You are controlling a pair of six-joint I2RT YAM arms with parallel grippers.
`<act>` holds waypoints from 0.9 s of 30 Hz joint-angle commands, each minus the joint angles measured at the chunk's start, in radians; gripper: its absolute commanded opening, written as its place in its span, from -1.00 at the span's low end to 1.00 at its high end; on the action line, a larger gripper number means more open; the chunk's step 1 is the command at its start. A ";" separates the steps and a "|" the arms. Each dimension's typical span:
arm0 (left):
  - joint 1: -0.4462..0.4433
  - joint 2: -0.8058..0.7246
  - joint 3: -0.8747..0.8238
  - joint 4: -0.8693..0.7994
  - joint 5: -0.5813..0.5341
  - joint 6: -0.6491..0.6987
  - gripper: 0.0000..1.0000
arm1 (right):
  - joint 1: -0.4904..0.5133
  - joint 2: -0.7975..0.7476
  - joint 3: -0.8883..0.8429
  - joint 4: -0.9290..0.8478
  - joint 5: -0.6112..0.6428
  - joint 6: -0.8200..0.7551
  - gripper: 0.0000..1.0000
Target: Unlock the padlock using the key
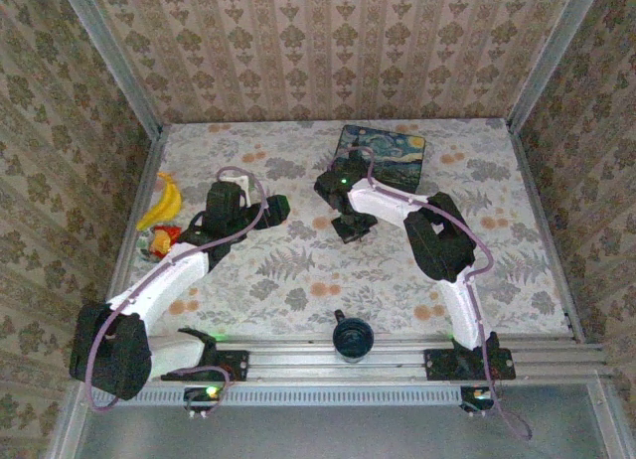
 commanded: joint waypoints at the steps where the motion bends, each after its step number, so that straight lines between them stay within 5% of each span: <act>1: 0.008 0.007 -0.013 0.026 0.013 -0.012 1.00 | -0.004 -0.022 0.023 0.004 0.013 0.019 -0.94; 9: 0.009 0.001 -0.005 0.012 0.014 0.012 1.00 | -0.026 -0.209 -0.077 0.090 -0.076 0.067 -1.00; 19: 0.008 -0.041 0.019 0.027 0.080 0.085 0.92 | -0.206 -0.600 -0.501 0.715 -0.693 0.244 -1.00; 27: -0.073 -0.039 0.047 0.113 0.126 0.094 0.83 | -0.249 -0.707 -0.611 1.069 -0.914 0.398 -1.00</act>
